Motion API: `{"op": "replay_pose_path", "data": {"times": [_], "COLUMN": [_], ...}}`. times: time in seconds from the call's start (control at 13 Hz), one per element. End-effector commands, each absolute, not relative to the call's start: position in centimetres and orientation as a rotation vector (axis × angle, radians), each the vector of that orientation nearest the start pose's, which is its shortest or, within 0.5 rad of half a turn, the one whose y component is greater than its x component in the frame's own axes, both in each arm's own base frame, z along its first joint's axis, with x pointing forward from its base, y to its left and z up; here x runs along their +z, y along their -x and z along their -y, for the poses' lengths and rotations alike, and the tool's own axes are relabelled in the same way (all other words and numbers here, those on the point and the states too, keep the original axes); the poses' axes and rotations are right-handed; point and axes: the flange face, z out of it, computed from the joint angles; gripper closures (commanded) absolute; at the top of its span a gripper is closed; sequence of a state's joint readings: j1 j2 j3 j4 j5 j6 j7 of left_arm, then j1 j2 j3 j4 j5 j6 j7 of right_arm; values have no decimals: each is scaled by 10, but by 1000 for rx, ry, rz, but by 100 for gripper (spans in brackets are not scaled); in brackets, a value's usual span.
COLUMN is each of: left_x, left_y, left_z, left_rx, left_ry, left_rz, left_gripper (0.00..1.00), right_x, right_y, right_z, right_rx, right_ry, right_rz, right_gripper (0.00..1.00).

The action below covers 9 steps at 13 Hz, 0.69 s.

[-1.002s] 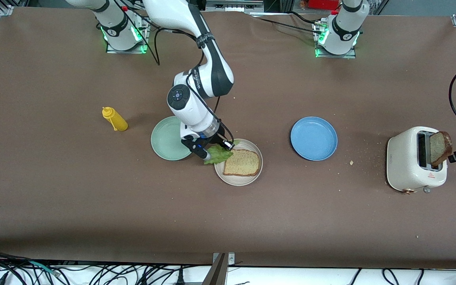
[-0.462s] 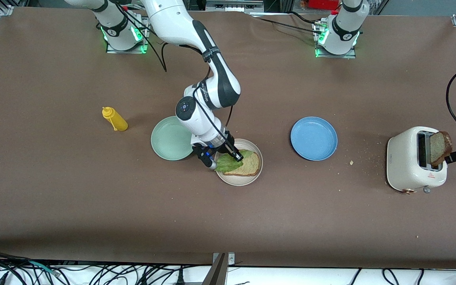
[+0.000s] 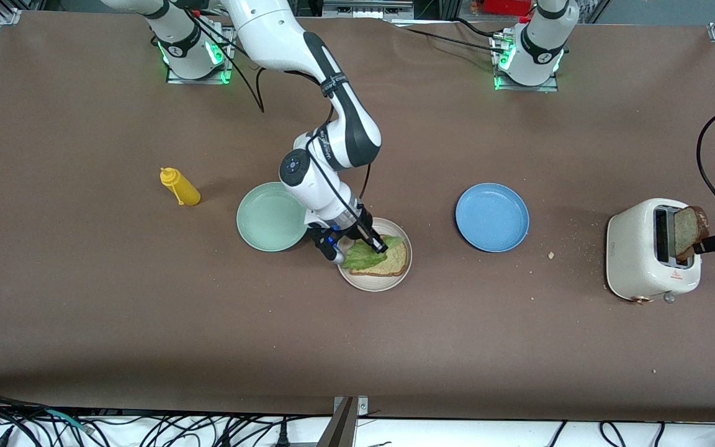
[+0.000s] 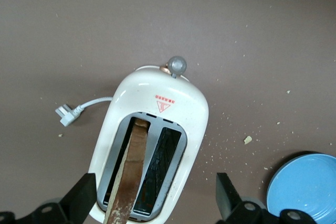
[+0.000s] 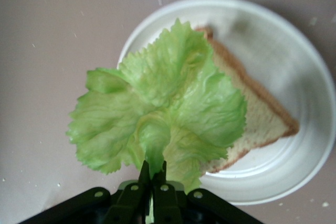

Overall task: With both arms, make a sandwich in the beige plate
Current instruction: 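Lower the lettuce onto the toast and open the right gripper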

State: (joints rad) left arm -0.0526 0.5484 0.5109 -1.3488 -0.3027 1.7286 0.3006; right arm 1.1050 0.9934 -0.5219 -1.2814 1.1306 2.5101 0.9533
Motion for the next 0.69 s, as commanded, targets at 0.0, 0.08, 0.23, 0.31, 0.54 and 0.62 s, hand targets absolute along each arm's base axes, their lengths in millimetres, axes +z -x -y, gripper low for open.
{"op": "replay_pose_path", "data": {"times": [0.0,0.08,0.23,0.31,0.54,0.62], "left_x": [412,408,404,400,385,382], "left_y": [-648,-647,-645,-643,-638,-637], "left_z": [-222,-224,-228,-229,-232,-232], "left_rx": [193,192,197,208,230,238], "left_ry": [3146,3140,3146,3149,3153,3152], "left_rz": [221,191,111,82,78,79], "left_gripper": [0,0,0,0,7,17], "right_x": [210,209,204,203,210,222], "right_y": [-580,-580,-582,-587,-595,-600], "right_z": [-520,-519,-515,-510,-501,-496], "right_rx": [88,92,93,90,128,152], "right_ry": [2270,2271,2282,2281,2292,2297], "right_rz": [-1152,-1153,-1155,-1162,-1166,-1159], "right_gripper": [100,100,82,29,5,3]}}
